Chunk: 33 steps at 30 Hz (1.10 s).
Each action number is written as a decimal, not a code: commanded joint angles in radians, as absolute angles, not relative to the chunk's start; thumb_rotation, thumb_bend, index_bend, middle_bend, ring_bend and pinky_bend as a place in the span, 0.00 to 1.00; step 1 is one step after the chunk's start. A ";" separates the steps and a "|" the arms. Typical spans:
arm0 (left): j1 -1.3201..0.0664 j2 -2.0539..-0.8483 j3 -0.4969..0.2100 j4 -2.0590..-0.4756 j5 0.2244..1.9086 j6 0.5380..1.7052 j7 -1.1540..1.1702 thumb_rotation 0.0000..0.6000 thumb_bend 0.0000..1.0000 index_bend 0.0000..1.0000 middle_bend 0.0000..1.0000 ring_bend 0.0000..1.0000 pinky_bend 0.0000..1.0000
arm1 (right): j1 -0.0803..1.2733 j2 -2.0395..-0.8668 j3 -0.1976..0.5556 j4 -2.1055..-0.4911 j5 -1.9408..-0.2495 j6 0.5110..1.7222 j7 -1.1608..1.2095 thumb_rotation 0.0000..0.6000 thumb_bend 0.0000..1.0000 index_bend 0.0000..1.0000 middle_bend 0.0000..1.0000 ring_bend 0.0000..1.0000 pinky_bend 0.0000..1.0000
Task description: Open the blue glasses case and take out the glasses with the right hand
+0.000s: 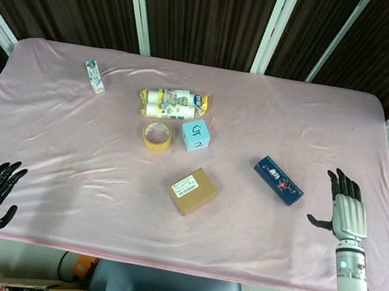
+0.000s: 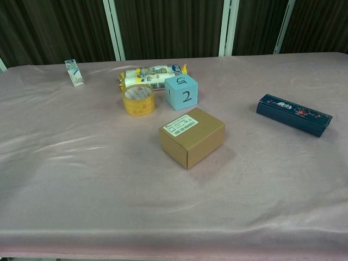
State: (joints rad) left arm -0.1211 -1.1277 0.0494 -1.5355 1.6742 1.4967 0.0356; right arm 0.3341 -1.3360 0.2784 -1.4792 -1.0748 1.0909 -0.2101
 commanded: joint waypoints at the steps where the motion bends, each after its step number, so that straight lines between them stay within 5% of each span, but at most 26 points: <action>1: -0.121 -1.127 0.052 -1.535 1.679 1.497 0.033 1.00 0.42 0.00 0.00 0.00 0.06 | 0.447 -1.386 0.336 -1.410 -0.889 0.961 -0.322 1.00 0.27 0.20 0.00 0.00 0.00; 15: -0.116 -1.123 0.054 -1.533 1.681 1.507 0.026 1.00 0.42 0.00 0.00 0.00 0.06 | 0.506 -1.476 0.265 -1.320 -0.837 0.919 -0.332 1.00 0.27 0.15 0.00 0.00 0.00; 33: -0.111 -1.130 0.044 -1.533 1.657 1.501 0.048 1.00 0.42 0.00 0.00 0.00 0.06 | 0.679 -1.622 0.286 -1.034 -0.719 0.905 -0.560 1.00 0.27 0.12 0.00 0.00 0.00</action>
